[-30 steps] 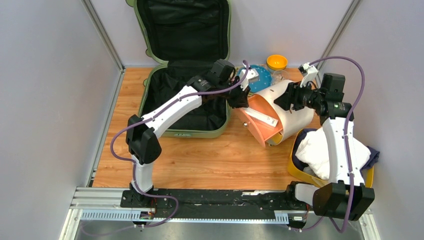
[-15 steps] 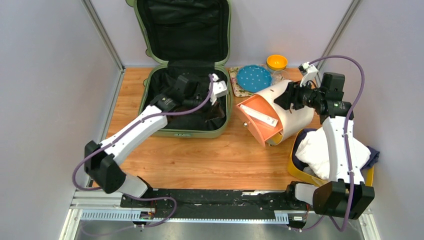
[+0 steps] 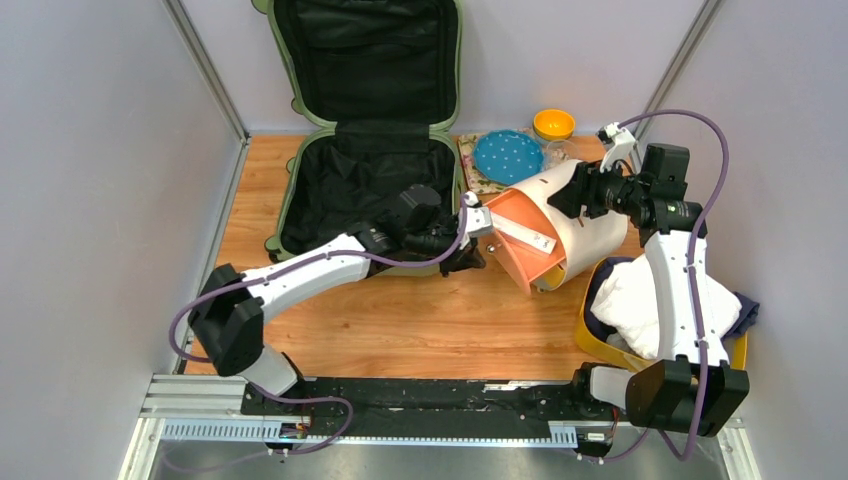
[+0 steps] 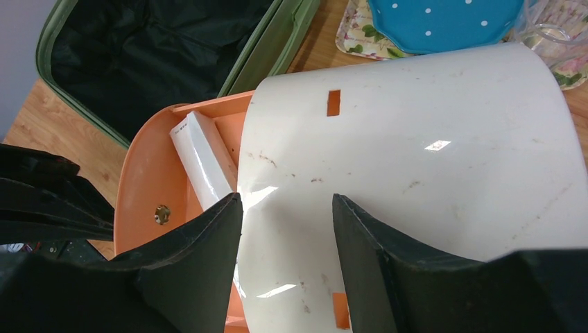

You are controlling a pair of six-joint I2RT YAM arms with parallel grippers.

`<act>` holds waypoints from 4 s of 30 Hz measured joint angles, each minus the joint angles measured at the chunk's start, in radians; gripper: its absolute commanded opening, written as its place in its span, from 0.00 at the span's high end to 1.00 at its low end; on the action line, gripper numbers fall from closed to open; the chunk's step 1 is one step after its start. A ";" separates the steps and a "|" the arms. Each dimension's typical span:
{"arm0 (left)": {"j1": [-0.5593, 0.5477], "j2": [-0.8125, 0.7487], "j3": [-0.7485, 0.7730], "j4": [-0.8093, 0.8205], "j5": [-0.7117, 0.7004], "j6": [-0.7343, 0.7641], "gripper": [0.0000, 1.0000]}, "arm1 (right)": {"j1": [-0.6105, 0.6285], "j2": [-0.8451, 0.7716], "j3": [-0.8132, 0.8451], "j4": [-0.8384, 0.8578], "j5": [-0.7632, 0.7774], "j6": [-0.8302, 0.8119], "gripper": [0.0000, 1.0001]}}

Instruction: Open, take out, and arrange the luggage

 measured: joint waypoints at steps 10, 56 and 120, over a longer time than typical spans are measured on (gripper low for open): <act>-0.046 0.173 0.074 0.231 -0.061 -0.098 0.97 | 0.000 0.006 0.000 0.011 -0.003 0.011 0.42; 0.195 0.043 -0.024 0.248 -0.021 -0.204 0.54 | 0.260 0.046 0.101 -0.105 0.393 -0.297 0.29; 0.243 0.043 -0.024 0.213 -0.029 -0.163 0.53 | -0.221 0.275 0.243 -0.471 0.511 -0.616 0.54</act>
